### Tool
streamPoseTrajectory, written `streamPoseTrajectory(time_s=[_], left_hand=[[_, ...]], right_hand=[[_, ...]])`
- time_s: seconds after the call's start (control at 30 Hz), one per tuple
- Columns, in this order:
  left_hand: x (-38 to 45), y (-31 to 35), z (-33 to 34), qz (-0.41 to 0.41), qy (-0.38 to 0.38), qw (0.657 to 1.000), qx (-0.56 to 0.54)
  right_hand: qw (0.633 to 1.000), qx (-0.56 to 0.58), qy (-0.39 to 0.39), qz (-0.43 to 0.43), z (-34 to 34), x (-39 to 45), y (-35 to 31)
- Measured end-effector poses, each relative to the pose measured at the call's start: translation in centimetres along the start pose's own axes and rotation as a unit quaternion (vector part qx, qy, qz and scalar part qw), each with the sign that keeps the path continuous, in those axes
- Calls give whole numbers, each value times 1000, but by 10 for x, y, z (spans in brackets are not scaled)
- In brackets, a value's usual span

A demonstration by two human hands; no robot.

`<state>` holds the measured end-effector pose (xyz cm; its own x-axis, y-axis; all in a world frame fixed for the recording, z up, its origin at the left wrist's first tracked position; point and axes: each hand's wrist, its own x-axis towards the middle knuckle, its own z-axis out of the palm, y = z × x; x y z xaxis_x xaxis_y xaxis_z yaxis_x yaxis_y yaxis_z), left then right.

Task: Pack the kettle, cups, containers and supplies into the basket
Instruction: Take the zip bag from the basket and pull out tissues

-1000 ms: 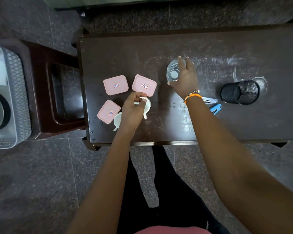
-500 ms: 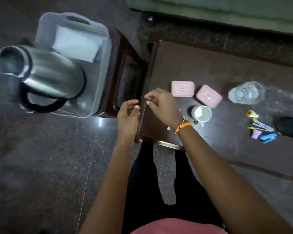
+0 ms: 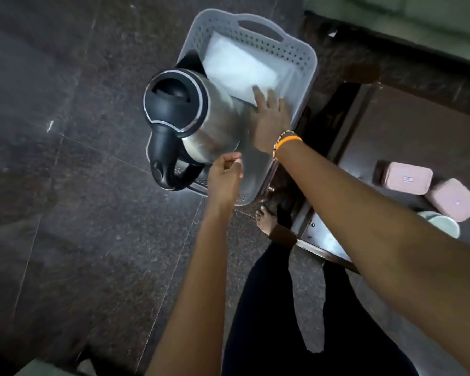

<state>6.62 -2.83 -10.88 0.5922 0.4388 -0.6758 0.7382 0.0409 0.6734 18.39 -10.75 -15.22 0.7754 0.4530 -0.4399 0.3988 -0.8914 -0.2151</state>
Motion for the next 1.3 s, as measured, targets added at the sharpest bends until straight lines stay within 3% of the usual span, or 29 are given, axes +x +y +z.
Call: streamPoseTrajectory(time_s=[0.2, 0.33, 0.5, 0.67, 0.97, 1.2, 1.3], left_hand=[[9, -3, -4, -11, -50, 999, 8], [4, 6, -7, -21, -81, 996, 5], [-7, 39, 0, 35, -84, 995, -39], [-31, 68, 35, 72, -125, 989, -37], [-117, 33, 118, 40, -173, 984, 28], [-181, 6, 188, 15, -158, 987, 27], [-203, -4, 211, 16, -185, 982, 23]], right_hand=[[996, -25, -88, 20, -3, 37, 3], [992, 116, 29, 29, -27, 22, 10], [902, 400, 157, 38, -56, -45, 25], [824, 542, 157, 51, -51, -119, 42], [765, 621, 149, 87, -20, -239, 116], [755, 626, 168, 98, -4, -322, 181], [748, 629, 168, 129, 7, -353, 211]])
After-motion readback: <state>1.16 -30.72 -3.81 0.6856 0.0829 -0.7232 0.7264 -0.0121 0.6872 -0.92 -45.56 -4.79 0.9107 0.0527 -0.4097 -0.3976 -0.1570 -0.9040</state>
